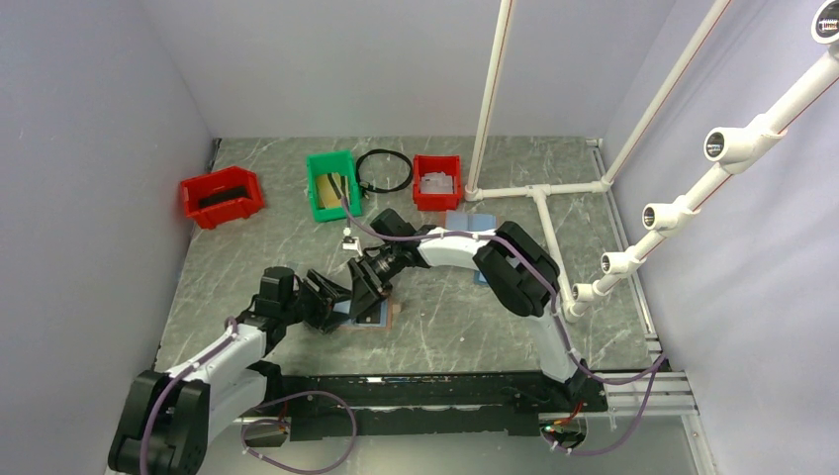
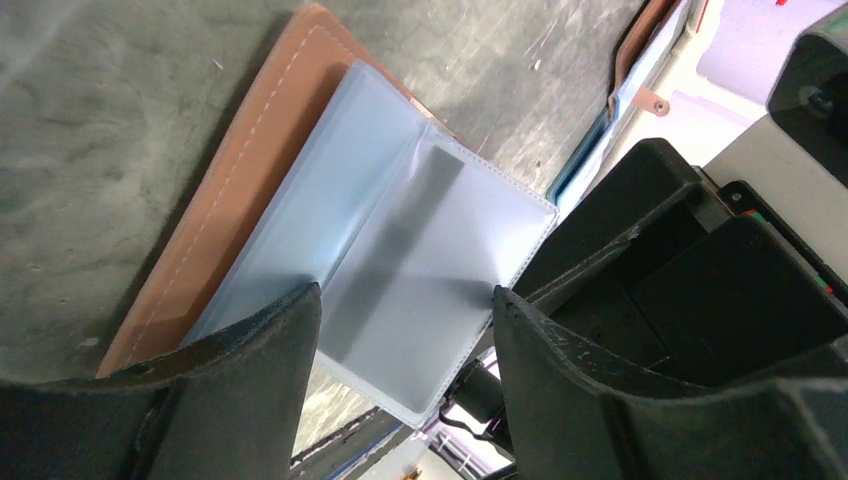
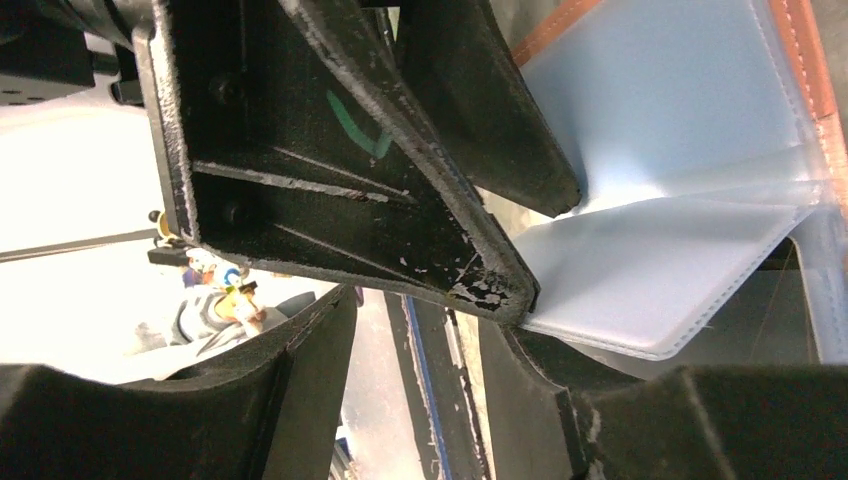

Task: Take the credit cards out of the card holder
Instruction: Remove the credit card from the card holder.

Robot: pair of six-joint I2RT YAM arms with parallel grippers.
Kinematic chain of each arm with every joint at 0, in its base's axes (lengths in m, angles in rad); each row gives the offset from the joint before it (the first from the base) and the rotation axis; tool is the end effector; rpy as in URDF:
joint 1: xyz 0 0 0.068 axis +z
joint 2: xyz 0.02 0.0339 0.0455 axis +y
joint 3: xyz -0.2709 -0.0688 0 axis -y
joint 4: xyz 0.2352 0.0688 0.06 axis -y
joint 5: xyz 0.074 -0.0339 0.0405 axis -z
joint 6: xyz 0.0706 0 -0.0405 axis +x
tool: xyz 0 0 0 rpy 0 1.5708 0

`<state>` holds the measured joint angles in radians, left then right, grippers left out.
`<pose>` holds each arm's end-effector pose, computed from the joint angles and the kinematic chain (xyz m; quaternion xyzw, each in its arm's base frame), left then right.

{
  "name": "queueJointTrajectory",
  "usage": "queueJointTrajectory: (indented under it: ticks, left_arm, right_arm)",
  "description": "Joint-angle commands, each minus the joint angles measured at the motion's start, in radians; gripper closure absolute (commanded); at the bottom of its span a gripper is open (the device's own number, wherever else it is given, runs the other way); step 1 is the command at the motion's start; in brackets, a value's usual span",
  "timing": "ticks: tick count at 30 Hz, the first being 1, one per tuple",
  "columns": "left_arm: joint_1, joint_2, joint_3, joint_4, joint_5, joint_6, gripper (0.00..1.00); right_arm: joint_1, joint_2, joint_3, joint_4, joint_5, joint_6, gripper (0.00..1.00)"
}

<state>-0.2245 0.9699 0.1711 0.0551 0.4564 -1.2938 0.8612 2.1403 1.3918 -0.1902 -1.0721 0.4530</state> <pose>0.1637 -0.0693 0.1173 -0.3763 0.8138 -0.4197 0.1414 0.2415 0.3764 0.1386 0.3211 -0.7680 -0.5476 0.0850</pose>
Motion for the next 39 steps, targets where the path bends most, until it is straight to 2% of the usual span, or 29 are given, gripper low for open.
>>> queueJointTrajectory:
  ticks: [1, 11, 16, 22, 29, 32, 35, 38, 39]
  left_arm:
    - [0.010, -0.042, 0.033, -0.039, -0.008, 0.042, 0.31]
    - [0.056, -0.090, -0.009, 0.068, 0.044, 0.055, 0.29]
    - [0.072, -0.063, 0.000, 0.077, 0.077, 0.090, 0.29]
    - [0.086, 0.001, 0.002, 0.080, 0.095, 0.110, 0.31]
    - [0.096, -0.008, 0.043, -0.042, 0.059, 0.158, 0.48]
    - [0.102, -0.021, 0.051, -0.088, 0.041, 0.170, 0.52]
    - [0.105, -0.015, 0.054, -0.094, 0.040, 0.177, 0.61]
    - [0.106, 0.010, 0.059, -0.079, 0.050, 0.185, 0.75]
    - [0.106, 0.019, 0.060, -0.068, 0.056, 0.187, 0.82]
  right_arm:
    - [0.006, 0.041, 0.090, 0.037, -0.028, 0.009, 0.49]
    - [0.003, 0.053, 0.118, 0.046, -0.027, 0.035, 0.48]
    - [0.002, 0.058, 0.131, 0.066, -0.031, 0.070, 0.47]
    - [-0.011, 0.055, 0.126, 0.015, 0.011, 0.025, 0.46]
    - [-0.050, 0.004, 0.095, -0.088, 0.083, -0.125, 0.46]
    - [-0.074, -0.011, 0.063, -0.090, 0.116, -0.138, 0.46]
    - [-0.089, -0.004, 0.057, -0.083, 0.119, -0.131, 0.46]
    - [-0.090, 0.005, 0.062, -0.079, 0.113, -0.121, 0.47]
    - [-0.090, 0.008, 0.062, -0.076, 0.108, -0.116, 0.47]
